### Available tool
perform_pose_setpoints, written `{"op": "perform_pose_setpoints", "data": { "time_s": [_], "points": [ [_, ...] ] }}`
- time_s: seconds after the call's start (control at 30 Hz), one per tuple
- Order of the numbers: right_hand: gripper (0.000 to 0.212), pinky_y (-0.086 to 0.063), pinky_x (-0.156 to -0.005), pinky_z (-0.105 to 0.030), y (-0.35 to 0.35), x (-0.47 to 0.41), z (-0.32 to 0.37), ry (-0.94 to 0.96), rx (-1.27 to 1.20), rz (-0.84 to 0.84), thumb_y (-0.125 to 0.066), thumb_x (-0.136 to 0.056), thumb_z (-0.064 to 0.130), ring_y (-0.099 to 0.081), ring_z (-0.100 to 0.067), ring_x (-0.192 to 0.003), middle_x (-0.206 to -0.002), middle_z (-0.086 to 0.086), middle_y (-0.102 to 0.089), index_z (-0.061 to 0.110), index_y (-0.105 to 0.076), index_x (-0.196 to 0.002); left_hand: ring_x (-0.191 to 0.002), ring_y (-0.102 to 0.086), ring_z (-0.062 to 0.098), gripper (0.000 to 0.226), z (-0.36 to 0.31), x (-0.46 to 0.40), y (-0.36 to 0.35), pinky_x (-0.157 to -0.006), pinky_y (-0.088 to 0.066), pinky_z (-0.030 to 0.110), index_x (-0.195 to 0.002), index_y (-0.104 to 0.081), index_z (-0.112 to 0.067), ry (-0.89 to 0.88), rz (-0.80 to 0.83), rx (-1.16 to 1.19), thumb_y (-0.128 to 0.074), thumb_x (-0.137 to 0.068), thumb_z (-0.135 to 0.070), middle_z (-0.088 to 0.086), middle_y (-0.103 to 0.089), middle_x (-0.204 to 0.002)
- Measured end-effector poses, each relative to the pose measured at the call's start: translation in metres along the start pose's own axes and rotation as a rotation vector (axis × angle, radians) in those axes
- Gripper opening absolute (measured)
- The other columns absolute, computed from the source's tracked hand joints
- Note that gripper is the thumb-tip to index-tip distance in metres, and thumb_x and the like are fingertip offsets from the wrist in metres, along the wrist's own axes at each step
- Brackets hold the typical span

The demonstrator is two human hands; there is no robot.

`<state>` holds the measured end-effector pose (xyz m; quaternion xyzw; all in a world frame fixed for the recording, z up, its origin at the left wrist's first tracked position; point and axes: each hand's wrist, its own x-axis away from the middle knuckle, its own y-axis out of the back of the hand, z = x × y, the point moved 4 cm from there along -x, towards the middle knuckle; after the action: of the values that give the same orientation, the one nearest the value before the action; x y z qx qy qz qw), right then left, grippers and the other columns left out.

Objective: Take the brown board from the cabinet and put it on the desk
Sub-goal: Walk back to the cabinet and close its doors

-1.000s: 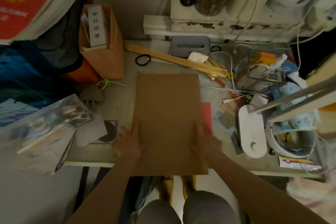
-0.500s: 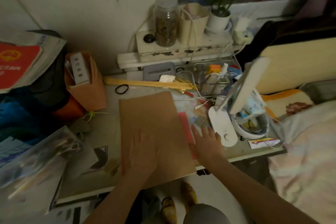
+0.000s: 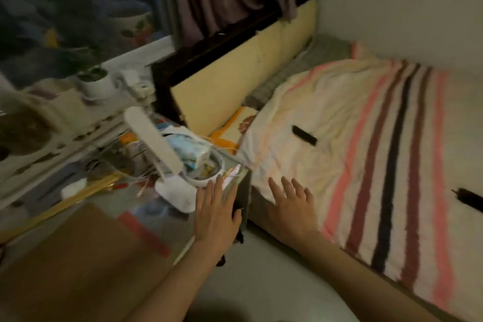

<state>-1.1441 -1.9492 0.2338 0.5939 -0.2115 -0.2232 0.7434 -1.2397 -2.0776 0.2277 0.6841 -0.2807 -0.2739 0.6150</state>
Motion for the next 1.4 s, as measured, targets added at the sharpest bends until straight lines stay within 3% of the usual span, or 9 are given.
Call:
{"op": "perform_pose_setpoints", "data": {
  "time_s": [0.1,0.2,0.3,0.43,0.6,0.97,1.13,1.4],
  "points": [
    [0.058,-0.01,-0.114,-0.05,0.018,0.026,-0.085,-0.154,-0.008,0.002,-0.034,-0.095,0.042,-0.008,-0.031,-0.142,-0.156,-0.007,-0.013,0.028,-0.007,-0.144,-0.145,-0.008,0.028,0.063,-0.081,-0.015,-0.007,-0.117,-0.007,0.046,-0.146,-0.014,-0.03,-0.157,0.064,0.025,-0.041,-0.091,-0.045,0.008,-0.008,-0.158],
    [0.059,-0.013,-0.114,-0.051,0.039,0.061,-0.17,-0.296,-0.007,-0.053,-0.038,-0.093,0.042,-0.012,-0.031,-0.141,-0.154,-0.008,-0.019,0.027,-0.011,-0.143,-0.145,-0.008,0.029,0.062,-0.169,-0.019,-0.014,-0.119,-0.004,0.049,-0.146,-0.015,-0.029,-0.289,0.044,0.072,-0.04,-0.091,-0.043,0.01,-0.01,-0.158],
    [0.058,-0.017,-0.112,-0.051,0.06,0.109,-0.253,-0.423,-0.008,-0.09,-0.043,-0.092,0.038,-0.017,-0.032,-0.139,-0.151,-0.009,-0.025,0.024,-0.016,-0.141,-0.145,0.0,0.027,0.059,-0.269,-0.009,-0.019,-0.116,0.007,0.045,-0.147,-0.005,-0.03,-0.393,0.102,0.077,-0.031,-0.095,-0.042,0.009,0.001,-0.159],
    [0.055,-0.021,-0.111,-0.051,0.086,0.179,-0.354,-0.588,-0.017,-0.182,-0.042,-0.09,0.044,-0.026,-0.031,-0.135,-0.147,-0.006,-0.033,0.027,-0.02,-0.138,-0.145,-0.001,0.025,0.06,-0.402,0.011,-0.02,-0.114,0.009,0.042,-0.146,-0.006,-0.032,-0.547,0.077,0.137,-0.033,-0.094,-0.044,0.005,-0.003,-0.159],
    [0.055,-0.018,-0.113,-0.051,0.115,0.269,-0.472,-0.867,-0.011,-0.244,-0.038,-0.093,0.043,-0.021,-0.031,-0.138,-0.152,-0.008,-0.025,0.026,-0.017,-0.141,-0.145,-0.003,0.026,0.059,-0.555,0.041,-0.02,-0.117,0.004,0.044,-0.146,-0.008,-0.032,-0.802,0.122,0.158,-0.033,-0.094,-0.043,0.007,-0.004,-0.159],
    [0.055,-0.016,-0.114,-0.052,0.147,0.426,-0.656,-1.315,-0.093,-0.365,-0.04,-0.092,0.041,-0.019,-0.032,-0.138,-0.151,-0.008,-0.025,0.026,-0.019,-0.141,-0.145,-0.006,0.028,0.06,-0.838,0.105,-0.05,-0.117,0.0,0.046,-0.146,-0.008,-0.031,-1.281,0.13,0.026,-0.031,-0.094,-0.047,0.008,-0.004,-0.159],
    [0.054,-0.024,-0.11,-0.049,0.165,0.488,-0.738,-1.512,-0.073,-0.413,-0.042,-0.09,0.041,-0.028,-0.03,-0.132,-0.144,-0.007,-0.035,0.023,-0.025,-0.138,-0.145,-0.007,0.029,0.059,-0.971,0.144,-0.059,-0.117,-0.001,0.047,-0.146,-0.01,-0.031,-1.481,0.14,0.036,-0.031,-0.093,-0.047,0.008,-0.007,-0.159],
    [0.051,-0.023,-0.108,-0.046,0.181,0.599,-0.832,-1.794,-0.1,-0.456,-0.04,-0.091,0.038,-0.031,-0.03,-0.129,-0.142,-0.009,-0.038,0.022,-0.027,-0.137,-0.145,-0.007,0.028,0.061,-1.134,0.233,-0.068,-0.118,-0.004,0.047,-0.146,-0.009,-0.031,-1.745,0.2,0.046,-0.034,-0.092,-0.046,0.007,-0.006,-0.159]
  ]
}}
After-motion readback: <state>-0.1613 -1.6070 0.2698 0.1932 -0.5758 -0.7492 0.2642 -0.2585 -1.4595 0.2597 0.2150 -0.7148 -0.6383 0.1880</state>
